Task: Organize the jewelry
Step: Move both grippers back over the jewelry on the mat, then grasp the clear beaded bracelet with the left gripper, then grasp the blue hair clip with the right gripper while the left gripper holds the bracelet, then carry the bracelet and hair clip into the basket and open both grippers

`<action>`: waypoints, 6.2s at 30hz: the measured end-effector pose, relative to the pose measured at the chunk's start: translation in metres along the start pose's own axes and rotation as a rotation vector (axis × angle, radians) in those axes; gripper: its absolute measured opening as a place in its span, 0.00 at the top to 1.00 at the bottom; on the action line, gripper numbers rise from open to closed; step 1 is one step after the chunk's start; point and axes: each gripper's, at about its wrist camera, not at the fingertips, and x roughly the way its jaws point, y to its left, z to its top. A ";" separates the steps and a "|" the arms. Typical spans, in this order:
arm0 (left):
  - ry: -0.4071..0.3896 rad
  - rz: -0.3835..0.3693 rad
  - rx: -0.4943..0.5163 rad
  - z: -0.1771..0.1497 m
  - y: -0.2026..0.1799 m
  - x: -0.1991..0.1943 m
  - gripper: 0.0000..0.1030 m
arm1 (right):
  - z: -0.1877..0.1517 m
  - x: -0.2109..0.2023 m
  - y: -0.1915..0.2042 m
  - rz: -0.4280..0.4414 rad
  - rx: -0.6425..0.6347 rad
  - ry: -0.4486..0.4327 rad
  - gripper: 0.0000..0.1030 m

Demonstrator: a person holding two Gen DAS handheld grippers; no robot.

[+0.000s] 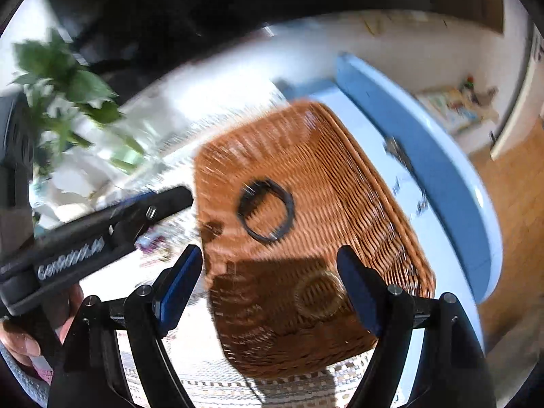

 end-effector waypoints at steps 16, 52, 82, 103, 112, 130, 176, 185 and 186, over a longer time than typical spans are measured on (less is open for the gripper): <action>0.034 0.429 -0.218 -0.033 0.207 -0.020 0.52 | 0.019 0.031 0.163 0.232 -0.373 0.008 0.11; -0.129 0.447 -0.198 -0.066 0.223 0.039 0.93 | -0.021 0.204 0.180 0.056 -0.476 0.194 0.13; -0.259 0.273 -0.218 -0.035 0.186 -0.027 0.93 | 0.022 0.112 0.171 0.188 -0.386 0.060 0.30; -0.302 0.065 -0.064 -0.002 0.075 -0.071 0.93 | 0.050 0.007 0.076 0.130 -0.145 -0.152 0.30; -0.259 -0.016 0.114 0.031 -0.002 -0.041 0.93 | 0.049 -0.011 0.007 0.039 -0.033 -0.164 0.30; 0.023 -0.059 0.403 -0.002 -0.098 0.063 0.93 | 0.013 0.020 -0.072 -0.024 0.223 -0.063 0.29; 0.205 0.049 0.534 -0.074 -0.090 0.134 0.92 | -0.012 0.076 -0.075 -0.088 0.185 0.075 0.26; 0.212 0.009 0.523 -0.073 -0.089 0.131 0.84 | -0.011 0.078 -0.072 -0.065 0.171 0.088 0.19; 0.221 0.001 0.517 -0.072 -0.090 0.130 0.82 | -0.011 0.078 -0.073 -0.058 0.173 0.089 0.17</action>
